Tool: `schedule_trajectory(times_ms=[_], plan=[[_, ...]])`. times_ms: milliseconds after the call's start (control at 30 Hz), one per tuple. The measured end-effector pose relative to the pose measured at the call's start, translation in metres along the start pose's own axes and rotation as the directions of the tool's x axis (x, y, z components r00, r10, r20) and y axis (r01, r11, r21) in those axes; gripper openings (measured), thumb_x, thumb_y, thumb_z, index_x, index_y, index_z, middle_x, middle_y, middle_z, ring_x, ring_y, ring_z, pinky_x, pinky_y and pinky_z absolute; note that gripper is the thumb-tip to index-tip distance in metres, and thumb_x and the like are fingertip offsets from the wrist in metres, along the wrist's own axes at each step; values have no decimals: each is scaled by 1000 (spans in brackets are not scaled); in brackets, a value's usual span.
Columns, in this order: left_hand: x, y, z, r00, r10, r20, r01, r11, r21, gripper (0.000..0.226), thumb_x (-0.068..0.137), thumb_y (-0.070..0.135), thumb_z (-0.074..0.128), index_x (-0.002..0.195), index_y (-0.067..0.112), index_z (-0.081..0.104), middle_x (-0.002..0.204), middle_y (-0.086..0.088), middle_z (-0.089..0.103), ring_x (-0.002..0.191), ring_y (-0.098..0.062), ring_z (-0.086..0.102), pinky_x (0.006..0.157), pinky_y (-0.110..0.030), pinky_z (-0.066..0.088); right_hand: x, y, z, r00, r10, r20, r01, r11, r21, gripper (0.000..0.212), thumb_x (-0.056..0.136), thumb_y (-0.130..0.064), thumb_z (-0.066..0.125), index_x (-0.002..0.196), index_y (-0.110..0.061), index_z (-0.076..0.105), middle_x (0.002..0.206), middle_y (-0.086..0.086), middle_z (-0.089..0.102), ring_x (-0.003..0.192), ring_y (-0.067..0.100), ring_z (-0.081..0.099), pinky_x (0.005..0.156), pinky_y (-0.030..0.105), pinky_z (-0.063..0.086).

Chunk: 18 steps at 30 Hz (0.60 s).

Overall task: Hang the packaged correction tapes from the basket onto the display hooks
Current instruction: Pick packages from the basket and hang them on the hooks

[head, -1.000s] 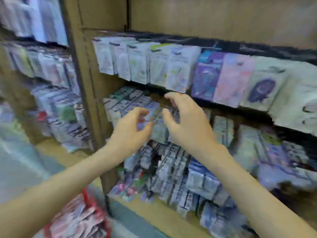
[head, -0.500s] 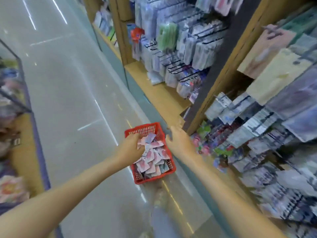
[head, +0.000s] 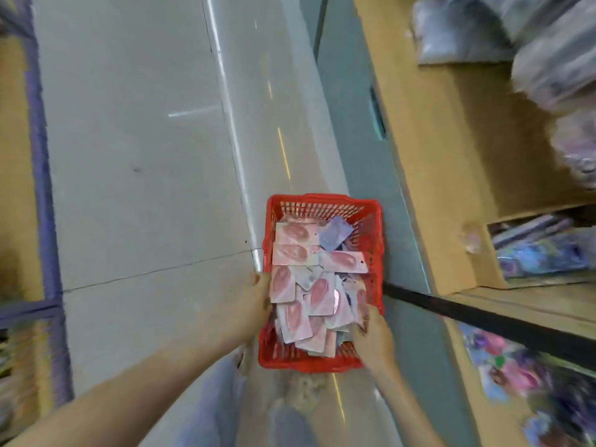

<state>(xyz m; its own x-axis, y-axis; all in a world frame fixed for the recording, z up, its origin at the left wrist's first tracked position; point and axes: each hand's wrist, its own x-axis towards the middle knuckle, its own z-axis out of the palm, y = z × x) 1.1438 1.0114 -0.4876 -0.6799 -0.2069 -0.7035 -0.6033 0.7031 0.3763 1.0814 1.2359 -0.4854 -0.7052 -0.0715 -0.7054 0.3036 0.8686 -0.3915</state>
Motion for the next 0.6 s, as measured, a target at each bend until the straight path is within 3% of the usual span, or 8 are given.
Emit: schedule_trajectory(times_ms=[67,167,267,333,400,467,533,600], plan=[[59,-12,24,998,61,-2,-61,998,-6,52,93,17,46,144,16,35,138,-11,44,115,-29,52,89,-30,41,54,19,34,999,32,-1,-32,999,3,52,89,-4,58,138,-5,44,137,15,51,125,30,49,103,29,36],[139,-28,48,992,114,-45,-115,993,-15,60,88,4,53,145,13,35,140,-13,40,121,-33,47,96,-36,42,130,26,77,996,44,-74,-42,999,27,49,90,-14,59,137,-13,45,128,12,56,116,32,54,99,38,42],[204,-37,67,945,315,-90,-299,941,156,68,70,-10,66,134,7,48,128,-20,50,111,-39,54,84,-45,52,200,13,104,990,34,-134,-22,996,90,51,92,-26,56,139,-13,42,133,10,52,119,29,50,100,40,41],[231,-33,74,891,441,-107,-405,880,249,61,71,-5,68,130,3,51,129,-26,50,113,-41,53,87,-46,48,240,-2,110,966,24,-257,-3,997,82,64,87,-44,57,139,-10,40,134,13,51,122,31,48,103,44,38],[255,-28,84,911,401,-101,-346,873,345,67,86,13,62,146,7,32,146,-27,32,133,-42,34,107,-51,32,274,-9,114,941,63,-333,-69,998,-6,79,84,-55,57,145,-11,31,138,17,48,127,34,44,107,45,30],[272,-26,95,969,242,-39,-209,900,383,73,96,33,50,153,13,7,153,-26,14,141,-43,15,114,-53,18,296,-11,115,945,180,-273,-172,984,51,82,86,-51,59,149,-15,21,140,18,46,129,36,42,105,45,28],[278,-24,101,993,104,60,-119,911,396,75,98,39,44,152,14,-1,152,-28,12,141,-45,14,113,-52,21,306,-9,117,945,263,-193,-238,961,143,73,88,-42,59,148,-15,26,137,19,49,127,36,44,96,41,36],[275,-18,98,997,65,33,-73,902,425,73,96,31,47,151,11,4,147,-28,23,134,-45,28,105,-48,34,304,-8,115,945,263,-194,-229,957,180,61,91,-31,56,144,-13,34,135,20,49,123,37,46,85,36,39]])
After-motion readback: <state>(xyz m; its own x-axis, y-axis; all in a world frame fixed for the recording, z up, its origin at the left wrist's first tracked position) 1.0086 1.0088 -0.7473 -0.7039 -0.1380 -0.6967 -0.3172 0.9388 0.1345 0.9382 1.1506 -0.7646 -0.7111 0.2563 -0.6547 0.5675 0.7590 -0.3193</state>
